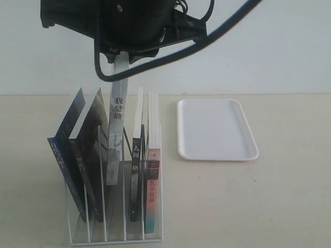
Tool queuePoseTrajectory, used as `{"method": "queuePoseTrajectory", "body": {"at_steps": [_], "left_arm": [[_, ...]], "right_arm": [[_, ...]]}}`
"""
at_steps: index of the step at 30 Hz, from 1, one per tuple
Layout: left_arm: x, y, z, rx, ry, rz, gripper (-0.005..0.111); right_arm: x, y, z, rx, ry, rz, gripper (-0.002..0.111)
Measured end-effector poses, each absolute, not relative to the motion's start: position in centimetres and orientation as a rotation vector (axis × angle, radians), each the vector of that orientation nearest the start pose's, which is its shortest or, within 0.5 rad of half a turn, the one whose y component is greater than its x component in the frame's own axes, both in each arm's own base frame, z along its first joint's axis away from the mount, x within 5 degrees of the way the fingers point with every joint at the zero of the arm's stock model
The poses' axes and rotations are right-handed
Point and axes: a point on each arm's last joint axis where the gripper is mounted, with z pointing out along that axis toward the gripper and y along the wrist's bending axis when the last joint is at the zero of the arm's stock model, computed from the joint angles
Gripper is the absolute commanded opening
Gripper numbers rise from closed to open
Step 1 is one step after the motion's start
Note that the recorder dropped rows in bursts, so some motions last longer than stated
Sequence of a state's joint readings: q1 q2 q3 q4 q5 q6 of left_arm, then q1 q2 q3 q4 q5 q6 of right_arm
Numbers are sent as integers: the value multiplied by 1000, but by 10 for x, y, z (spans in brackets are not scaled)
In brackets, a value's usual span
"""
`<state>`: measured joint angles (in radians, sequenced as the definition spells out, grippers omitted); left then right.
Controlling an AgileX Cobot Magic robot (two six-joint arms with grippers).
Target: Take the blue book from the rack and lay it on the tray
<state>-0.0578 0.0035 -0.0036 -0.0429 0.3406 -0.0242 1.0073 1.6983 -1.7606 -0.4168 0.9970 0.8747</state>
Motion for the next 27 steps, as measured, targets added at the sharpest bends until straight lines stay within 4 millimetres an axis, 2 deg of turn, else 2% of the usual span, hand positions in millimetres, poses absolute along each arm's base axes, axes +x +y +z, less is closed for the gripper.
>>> {"method": "queuePoseTrajectory", "body": {"at_steps": [14, 27], "left_arm": [[54, -4, 183, 4, 1825, -100, 6], [54, -4, 183, 4, 1825, -100, 6]], "right_arm": [[220, 291, 413, -249, 2317, 447, 0], [220, 291, 413, -249, 2319, 449, 0]]}}
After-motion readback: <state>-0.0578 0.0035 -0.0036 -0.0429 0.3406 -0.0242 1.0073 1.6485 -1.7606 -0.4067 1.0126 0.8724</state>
